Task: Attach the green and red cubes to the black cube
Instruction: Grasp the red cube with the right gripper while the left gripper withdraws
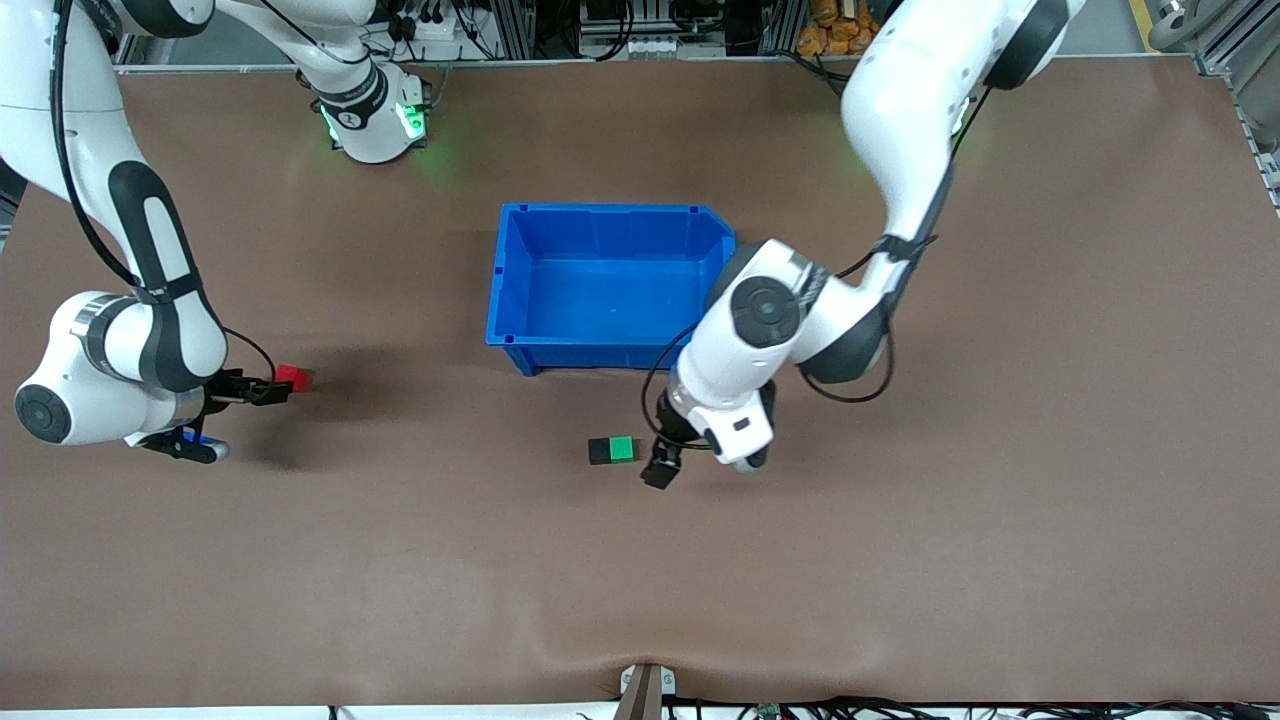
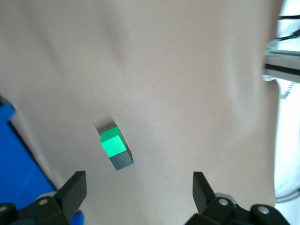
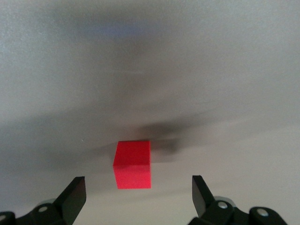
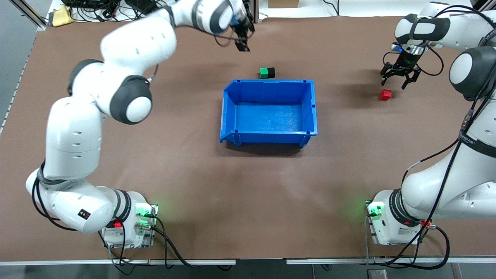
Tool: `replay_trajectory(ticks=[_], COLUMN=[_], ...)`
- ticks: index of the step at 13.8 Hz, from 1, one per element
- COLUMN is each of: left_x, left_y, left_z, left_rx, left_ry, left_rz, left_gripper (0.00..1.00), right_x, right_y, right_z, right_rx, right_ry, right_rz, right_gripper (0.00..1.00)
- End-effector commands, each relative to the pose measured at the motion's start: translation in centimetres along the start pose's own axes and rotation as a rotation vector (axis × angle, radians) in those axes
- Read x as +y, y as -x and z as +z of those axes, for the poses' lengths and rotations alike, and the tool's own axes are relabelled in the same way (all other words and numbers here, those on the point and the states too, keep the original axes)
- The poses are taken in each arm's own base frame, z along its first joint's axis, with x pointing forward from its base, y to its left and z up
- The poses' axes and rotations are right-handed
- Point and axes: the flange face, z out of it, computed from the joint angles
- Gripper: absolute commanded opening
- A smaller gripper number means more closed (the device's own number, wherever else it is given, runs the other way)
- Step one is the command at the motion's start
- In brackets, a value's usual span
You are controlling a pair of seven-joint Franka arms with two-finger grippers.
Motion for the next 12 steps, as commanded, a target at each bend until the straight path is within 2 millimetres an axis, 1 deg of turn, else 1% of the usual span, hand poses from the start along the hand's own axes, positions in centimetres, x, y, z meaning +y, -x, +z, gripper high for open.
replay_trajectory(ticks=[1,2,3,4,5,6,7,8,9,10,12], left_x=[-0.1,-0.4,-0.6,-0.9,-1.4,-1.8,-2.2,-2.6,-3.3,-3.9,-5.0], left_y=[-1.7,-2.3,-3.5,-5.3,-5.9,-7.0,-8.6,-10.3,-12.2,-13.5,-16.9], left_z=[-8.4,-11.2,-13.6,-15.9,-17.6,-19.0,-20.9,-22.5,-24.4,-25.8,-28.6], left_rx=[0.023,0.034,0.042,0.047,0.048,0.049,0.043,0.033,0.026,0.020,0.010], left_ry=[-0.022,-0.034,-0.056,-0.084,-0.110,-0.134,-0.158,-0.176,-0.203,-0.228,-0.258], left_rz=[0.152,0.225,0.273,0.307,0.356,0.412,0.514,0.616,0.679,0.711,0.780], left_gripper=[1.00,1.00,1.00,1.00,1.00,1.00,1.00,1.00,1.00,1.00,1.00], right_x=[-0.3,-0.4,-0.4,-0.5,-0.5,-0.5,-0.5,-0.5,-0.5,-0.5,-0.5], right_y=[0.1,0.1,0.1,0.2,0.3,0.3,0.3,0.3,0.3,0.3,0.2], right_z=[0.9,1.4,1.7,2.1,2.2,2.2,2.4,2.4,2.4,2.6,3.1], right_rx=[0.017,0.025,0.033,0.030,0.028,0.028,0.027,0.025,0.025,0.021,0.014], right_ry=[-0.007,-0.006,-0.006,-0.005,-0.006,-0.006,-0.007,-0.008,-0.009,-0.008,-0.010], right_rz=[0.015,0.013,0.014,0.013,0.014,0.015,0.016,0.017,0.018,0.019,0.020], right_gripper=[0.94,0.94,0.92,0.86,0.78,0.76,0.70,0.61,0.54,0.50,0.46])
